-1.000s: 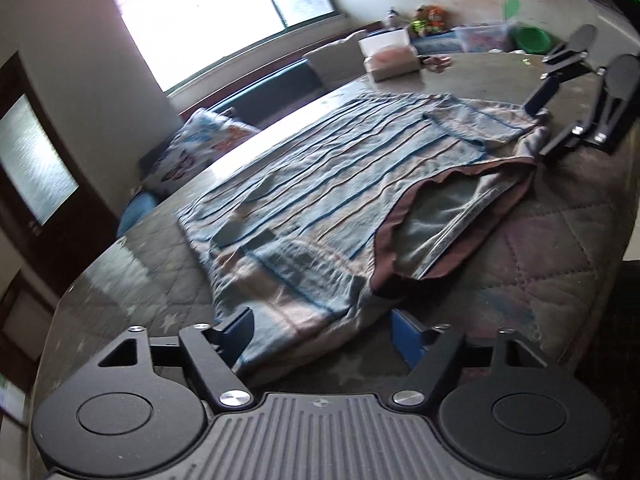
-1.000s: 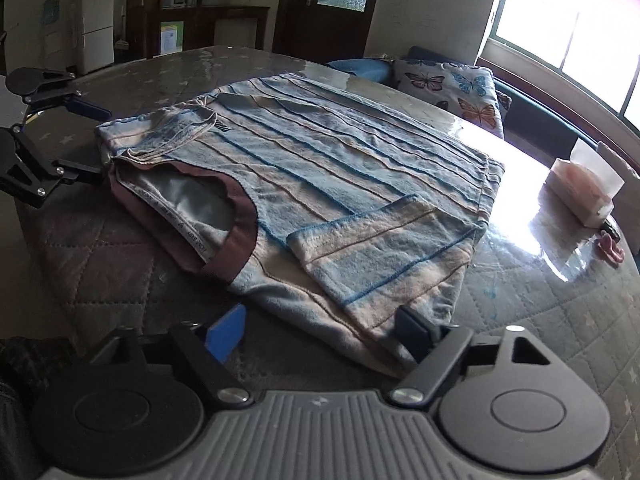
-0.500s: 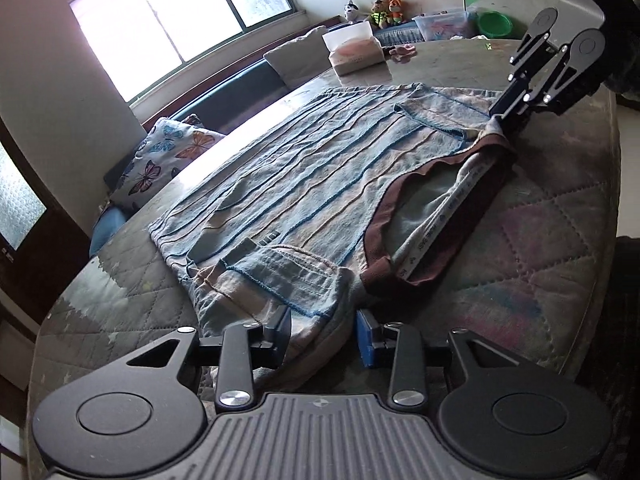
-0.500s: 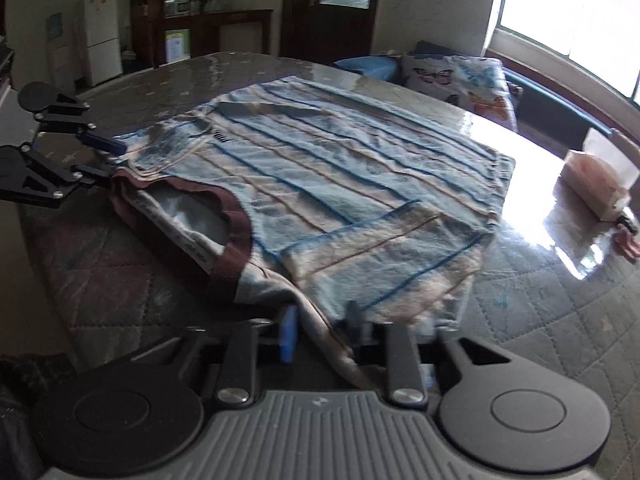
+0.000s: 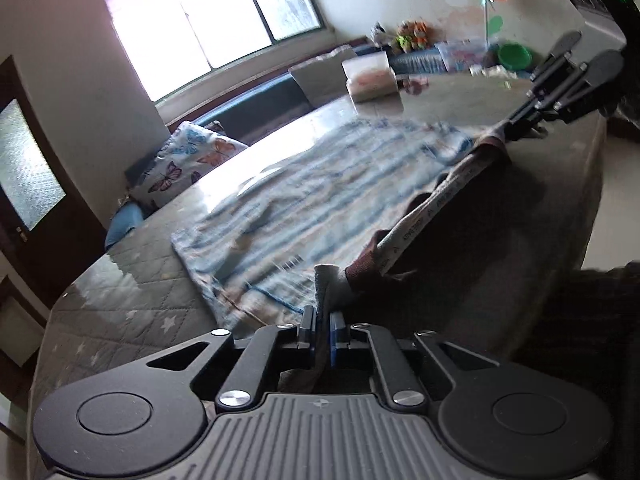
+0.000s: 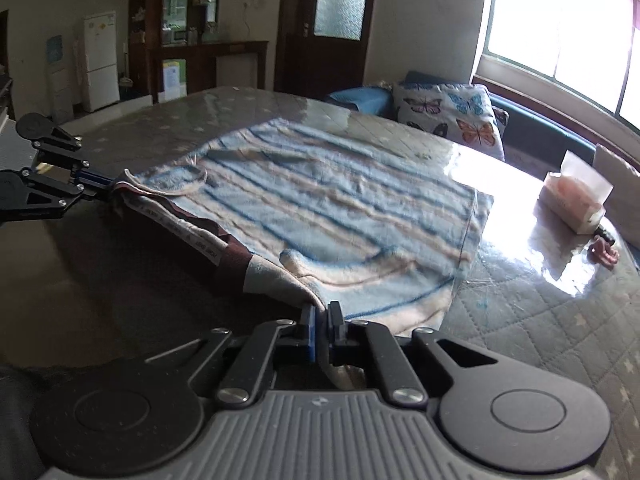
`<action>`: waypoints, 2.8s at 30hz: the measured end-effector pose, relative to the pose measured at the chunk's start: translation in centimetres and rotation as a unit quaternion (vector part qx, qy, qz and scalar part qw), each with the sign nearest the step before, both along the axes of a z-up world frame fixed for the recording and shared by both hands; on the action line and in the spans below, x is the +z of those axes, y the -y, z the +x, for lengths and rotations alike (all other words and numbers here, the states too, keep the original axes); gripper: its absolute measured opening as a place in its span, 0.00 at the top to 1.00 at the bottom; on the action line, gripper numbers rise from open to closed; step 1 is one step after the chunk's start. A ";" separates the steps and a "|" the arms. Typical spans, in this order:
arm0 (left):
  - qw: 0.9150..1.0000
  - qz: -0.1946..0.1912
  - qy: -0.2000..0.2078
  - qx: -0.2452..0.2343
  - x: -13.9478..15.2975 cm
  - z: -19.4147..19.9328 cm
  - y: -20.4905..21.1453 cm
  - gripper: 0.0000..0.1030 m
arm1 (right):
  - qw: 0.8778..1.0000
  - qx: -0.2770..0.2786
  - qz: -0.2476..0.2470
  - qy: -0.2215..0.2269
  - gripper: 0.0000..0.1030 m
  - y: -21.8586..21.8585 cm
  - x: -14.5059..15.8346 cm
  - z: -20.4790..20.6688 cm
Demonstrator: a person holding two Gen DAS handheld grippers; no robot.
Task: Fold clothes
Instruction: 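Lift the striped cloth with both grippers and fold it in half, then lower the folded cloth onto the table with both grippers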
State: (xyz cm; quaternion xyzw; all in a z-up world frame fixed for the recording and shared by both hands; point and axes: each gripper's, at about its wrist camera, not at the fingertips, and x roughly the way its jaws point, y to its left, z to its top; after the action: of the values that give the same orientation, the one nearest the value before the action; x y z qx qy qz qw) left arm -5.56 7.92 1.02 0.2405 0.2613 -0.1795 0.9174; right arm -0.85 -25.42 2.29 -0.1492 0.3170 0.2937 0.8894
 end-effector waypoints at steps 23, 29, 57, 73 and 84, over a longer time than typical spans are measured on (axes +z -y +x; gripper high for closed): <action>0.994 0.055 0.089 0.034 5.8 21.8 1.7 0.94 | 0.996 -0.032 -0.008 0.082 0.96 -2.8 6.9 16.2; 0.996 0.059 0.035 0.050 1.6 29.7 1.9 0.94 | 0.997 -0.057 -0.016 0.040 0.96 -3.6 3.4 23.3; 0.989 -0.044 -0.043 0.132 -0.3 30.2 -2.9 0.71 | 0.984 -0.132 0.092 -0.071 0.67 -3.9 -4.5 30.2; 0.983 -0.059 -0.074 0.156 -1.5 34.6 -2.3 0.70 | 0.982 -0.134 0.103 -0.082 0.48 -4.7 -4.7 30.4; 0.977 -0.078 -0.080 0.182 -0.8 33.1 -3.4 0.60 | 0.986 -0.133 0.063 -0.074 0.47 -5.5 -4.9 29.8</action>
State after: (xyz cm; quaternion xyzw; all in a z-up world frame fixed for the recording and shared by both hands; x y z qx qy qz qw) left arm 27.50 11.34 0.20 0.1014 0.3586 -0.0480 0.9267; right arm 28.91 -19.93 -2.64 -0.0270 0.3801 0.2026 0.9021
